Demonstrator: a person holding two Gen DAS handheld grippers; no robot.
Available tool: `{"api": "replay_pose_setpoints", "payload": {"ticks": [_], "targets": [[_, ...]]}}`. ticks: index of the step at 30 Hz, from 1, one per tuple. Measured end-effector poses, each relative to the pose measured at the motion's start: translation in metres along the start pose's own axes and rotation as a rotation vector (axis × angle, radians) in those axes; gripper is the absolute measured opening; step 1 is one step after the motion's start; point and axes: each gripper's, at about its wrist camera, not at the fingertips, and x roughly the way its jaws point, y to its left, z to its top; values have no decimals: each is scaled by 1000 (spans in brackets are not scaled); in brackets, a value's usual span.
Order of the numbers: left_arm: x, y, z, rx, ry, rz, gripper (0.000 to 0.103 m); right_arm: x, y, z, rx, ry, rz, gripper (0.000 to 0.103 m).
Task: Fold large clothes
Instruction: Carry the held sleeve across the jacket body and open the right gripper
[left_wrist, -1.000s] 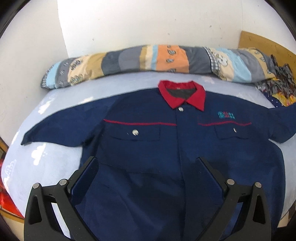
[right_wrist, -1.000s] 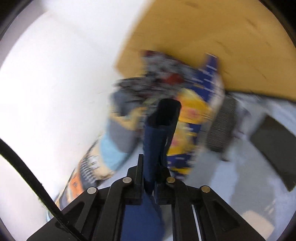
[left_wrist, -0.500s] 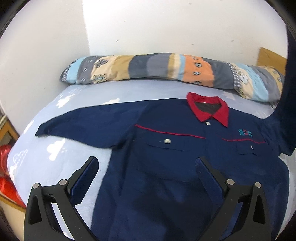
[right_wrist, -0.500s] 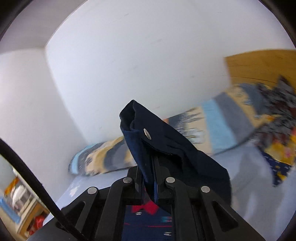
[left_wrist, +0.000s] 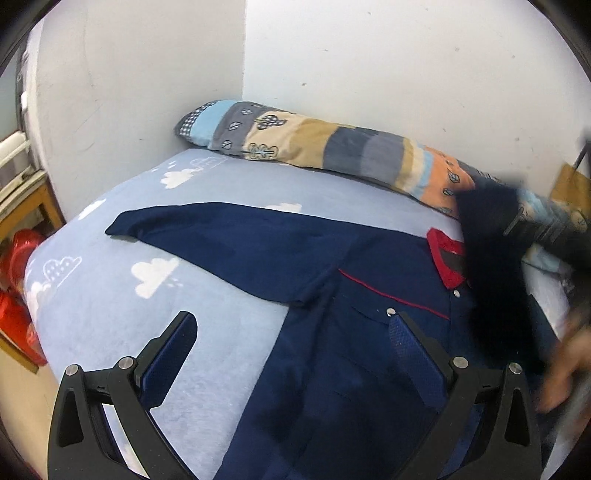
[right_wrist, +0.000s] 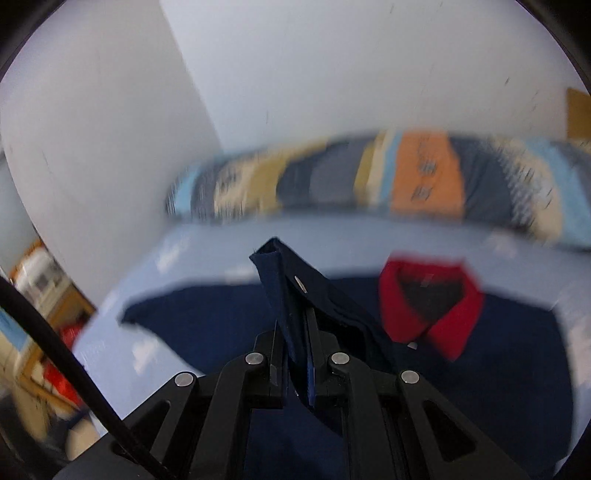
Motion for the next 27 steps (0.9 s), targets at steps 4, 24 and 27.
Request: {"api": "replay_pose_setpoints", "payload": {"ticks": [4, 24, 27], "targets": [[-1, 2, 1, -9, 0, 3, 103, 80, 2, -57, 14, 143, -14, 7], [2, -24, -4, 59, 18, -25, 103, -96, -144, -63, 64, 54, -269, 76], [3, -30, -5, 66, 22, -32, 103, -130, -201, -84, 90, 104, -404, 78]]}}
